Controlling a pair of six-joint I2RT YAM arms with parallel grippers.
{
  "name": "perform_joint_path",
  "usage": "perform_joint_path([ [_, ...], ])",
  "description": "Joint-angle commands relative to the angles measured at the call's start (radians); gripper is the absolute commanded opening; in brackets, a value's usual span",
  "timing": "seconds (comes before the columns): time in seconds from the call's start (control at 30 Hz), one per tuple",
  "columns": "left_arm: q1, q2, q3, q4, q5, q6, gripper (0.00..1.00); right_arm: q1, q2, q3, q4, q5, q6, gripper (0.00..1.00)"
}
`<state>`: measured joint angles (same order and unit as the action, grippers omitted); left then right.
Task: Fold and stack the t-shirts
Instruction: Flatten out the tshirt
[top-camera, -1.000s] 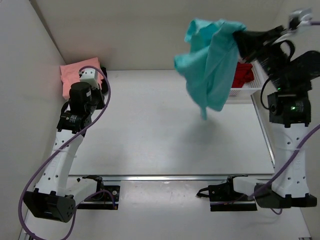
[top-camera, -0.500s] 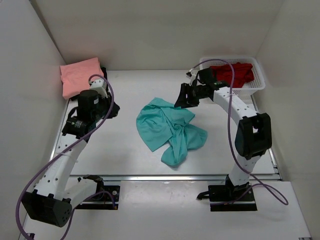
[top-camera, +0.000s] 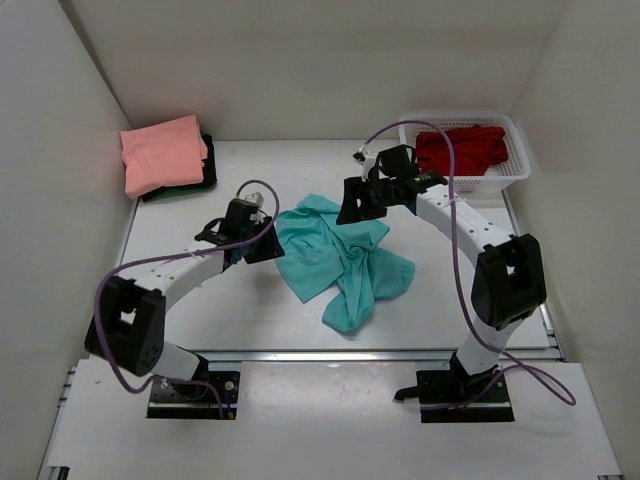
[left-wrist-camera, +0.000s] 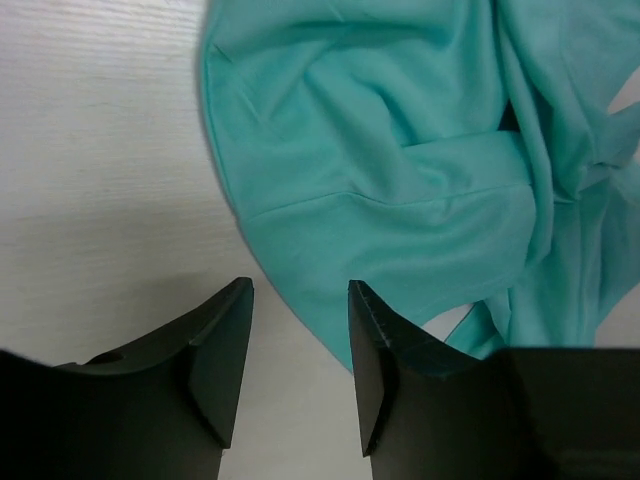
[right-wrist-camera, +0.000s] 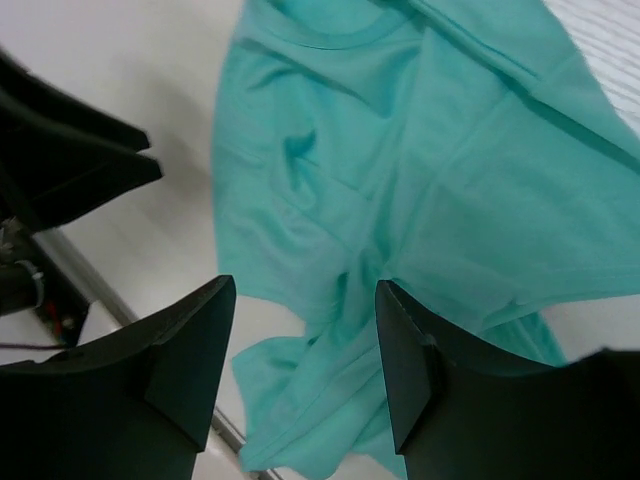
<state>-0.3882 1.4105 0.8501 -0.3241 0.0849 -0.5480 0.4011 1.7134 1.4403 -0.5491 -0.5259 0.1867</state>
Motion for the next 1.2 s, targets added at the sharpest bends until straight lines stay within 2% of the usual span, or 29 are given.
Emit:
perform_joint_path([
  [0.0, -0.046, 0.071, 0.053, 0.083, -0.034, -0.041, 0.54, -0.037, 0.064, -0.015, 0.075, 0.148, -0.019, 0.56],
  [0.07, -0.078, 0.119, 0.073, 0.086, -0.043, -0.044, 0.6, -0.065, 0.147, 0.034, 0.072, 0.176, -0.029, 0.56],
  [0.2, -0.089, 0.217, 0.101, 0.076, -0.054, -0.064, 0.61, -0.102, 0.252, 0.146, 0.04, 0.214, -0.03, 0.56],
  [0.27, -0.092, 0.254, 0.113, 0.063, -0.051, -0.061, 0.69, -0.12, 0.31, 0.17, 0.054, 0.234, -0.042, 0.58],
  [0.37, -0.104, 0.32, 0.133, 0.059, -0.051, -0.061, 0.74, -0.133, 0.427, 0.259, 0.011, 0.257, -0.056, 0.58],
  [0.47, -0.135, 0.364, 0.181, 0.011, -0.069, -0.037, 0.74, -0.133, 0.498, 0.351, -0.035, 0.317, -0.079, 0.59],
  [0.57, -0.162, 0.4, 0.199, -0.023, -0.083, -0.018, 0.71, -0.117, 0.515, 0.353, -0.048, 0.354, -0.092, 0.58],
  [0.63, -0.166, 0.418, 0.193, -0.041, -0.068, -0.027, 0.63, -0.102, 0.522, 0.335, -0.054, 0.368, -0.093, 0.59],
  [0.67, -0.163, 0.427, 0.195, -0.052, -0.039, -0.029, 0.61, -0.088, 0.525, 0.332, -0.06, 0.372, -0.102, 0.58],
  [0.7, -0.155, 0.439, 0.198, -0.055, -0.004, -0.029, 0.54, -0.087, 0.526, 0.325, -0.06, 0.374, -0.108, 0.58],
  [0.73, -0.152, 0.456, 0.198, -0.055, 0.018, -0.02, 0.42, -0.079, 0.528, 0.307, -0.066, 0.359, -0.104, 0.56],
  [0.77, -0.149, 0.464, 0.208, -0.081, 0.041, -0.009, 0.32, -0.07, 0.532, 0.305, -0.06, 0.353, -0.104, 0.45],
  [0.8, -0.147, 0.476, 0.208, -0.088, 0.068, 0.002, 0.15, -0.067, 0.531, 0.293, -0.057, 0.342, -0.119, 0.32],
  [0.83, -0.141, 0.475, 0.201, -0.095, 0.085, -0.003, 0.0, -0.061, 0.528, 0.296, -0.051, 0.322, -0.124, 0.14],
  [0.87, -0.132, 0.47, 0.193, -0.078, 0.101, -0.012, 0.0, -0.061, 0.525, 0.292, -0.054, 0.323, -0.127, 0.02],
  [0.9, -0.132, 0.466, 0.172, -0.072, 0.116, -0.013, 0.0, -0.056, 0.519, 0.296, -0.051, 0.316, -0.127, 0.0],
  [1.0, -0.104, 0.436, 0.149, -0.058, 0.177, -0.001, 0.0, -0.056, 0.485, 0.316, -0.069, 0.336, -0.133, 0.01],
  [1.1, -0.084, 0.38, 0.158, -0.108, 0.164, 0.008, 0.0, -0.067, 0.425, 0.376, -0.094, 0.388, -0.154, 0.0],
  [1.17, -0.075, 0.284, 0.15, -0.121, 0.129, 0.02, 0.0, -0.076, 0.372, 0.41, -0.11, 0.428, -0.162, 0.0],
])
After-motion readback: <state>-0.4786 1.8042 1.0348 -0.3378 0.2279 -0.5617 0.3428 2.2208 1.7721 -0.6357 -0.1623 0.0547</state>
